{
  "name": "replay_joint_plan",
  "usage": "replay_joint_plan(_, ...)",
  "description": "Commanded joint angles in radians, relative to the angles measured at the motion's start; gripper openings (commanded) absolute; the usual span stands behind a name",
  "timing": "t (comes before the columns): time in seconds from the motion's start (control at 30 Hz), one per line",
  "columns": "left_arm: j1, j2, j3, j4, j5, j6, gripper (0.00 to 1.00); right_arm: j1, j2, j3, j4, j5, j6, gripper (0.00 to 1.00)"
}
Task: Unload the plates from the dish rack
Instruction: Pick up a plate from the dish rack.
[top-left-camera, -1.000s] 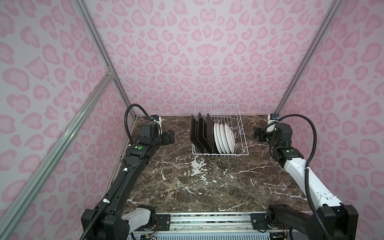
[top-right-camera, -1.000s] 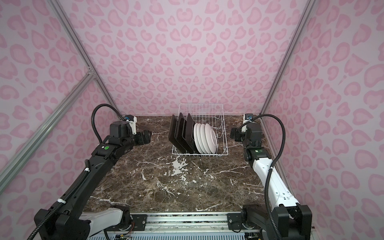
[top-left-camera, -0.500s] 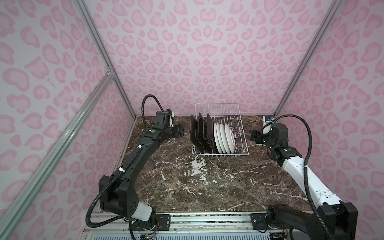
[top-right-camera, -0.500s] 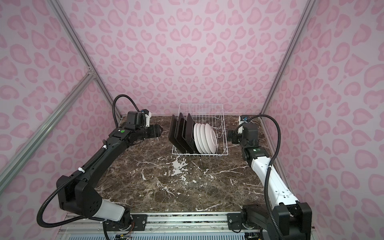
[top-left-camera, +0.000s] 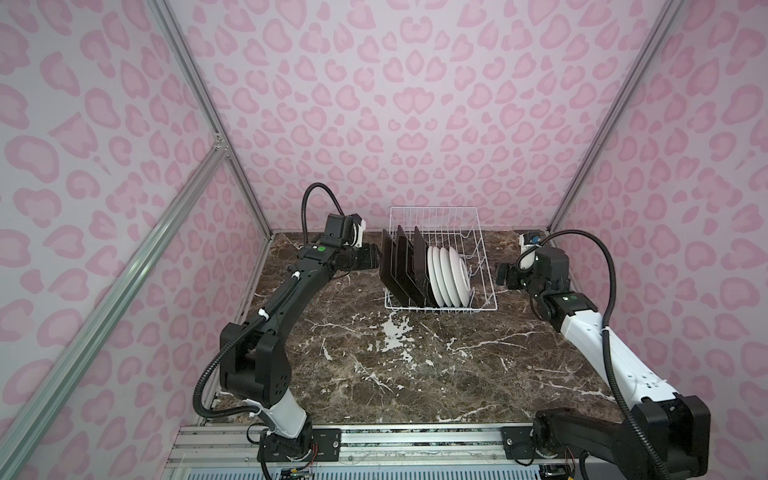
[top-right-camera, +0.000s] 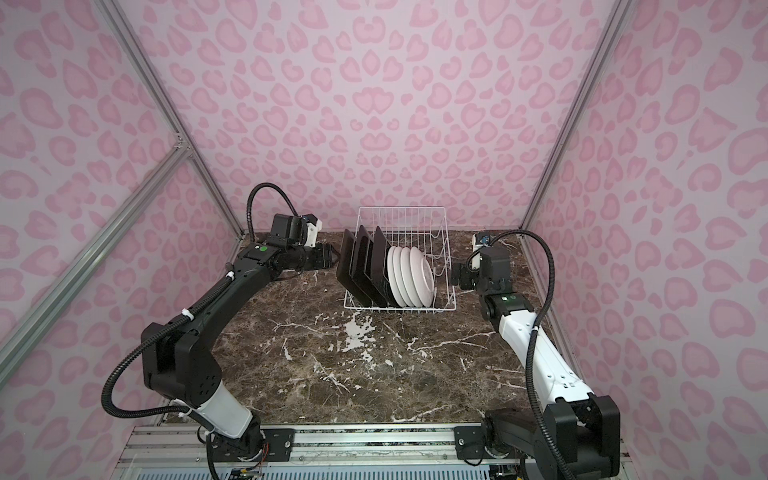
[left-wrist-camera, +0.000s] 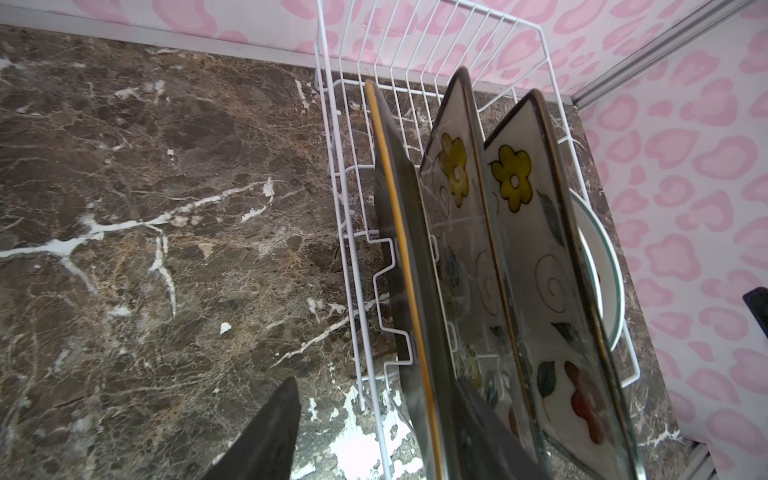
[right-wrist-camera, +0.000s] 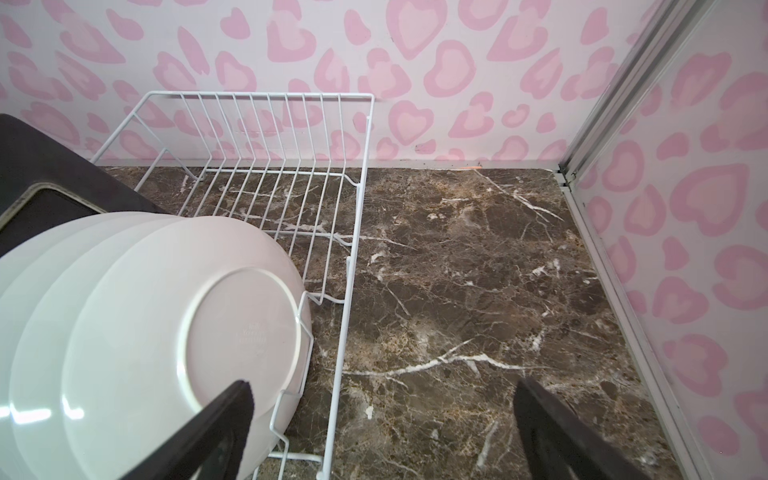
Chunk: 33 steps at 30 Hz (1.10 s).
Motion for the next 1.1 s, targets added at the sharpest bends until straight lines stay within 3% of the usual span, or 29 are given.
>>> replay_joint_plan(0.0,-0.007,0.026,0.032,-0.019,0.015,-0.008,0.59,0.006,0.006,0.005,0.008,0.014,-0.011,0.99)
replay_joint_plan(0.3,-0.02,0.099,0.081,-0.048,0.032,-0.02,0.47,0.02,0.015,-0.001,0.007,0.032,-0.013,0.99)
replay_joint_plan(0.7,-0.037,0.179,0.135,-0.065,0.084,-0.037,0.44,0.044,0.032,0.009,-0.001,0.061,-0.028,0.99)
replay_joint_plan(1.03,-0.044,0.224,0.147,-0.082,0.095,-0.061,0.38,0.05,0.052,0.016,0.002,0.064,-0.033,0.99)
replay_joint_plan(1.07,-0.042,0.226,0.15,-0.088,0.096,-0.062,0.33,0.052,0.055,0.018,0.002,0.065,-0.033,0.99)
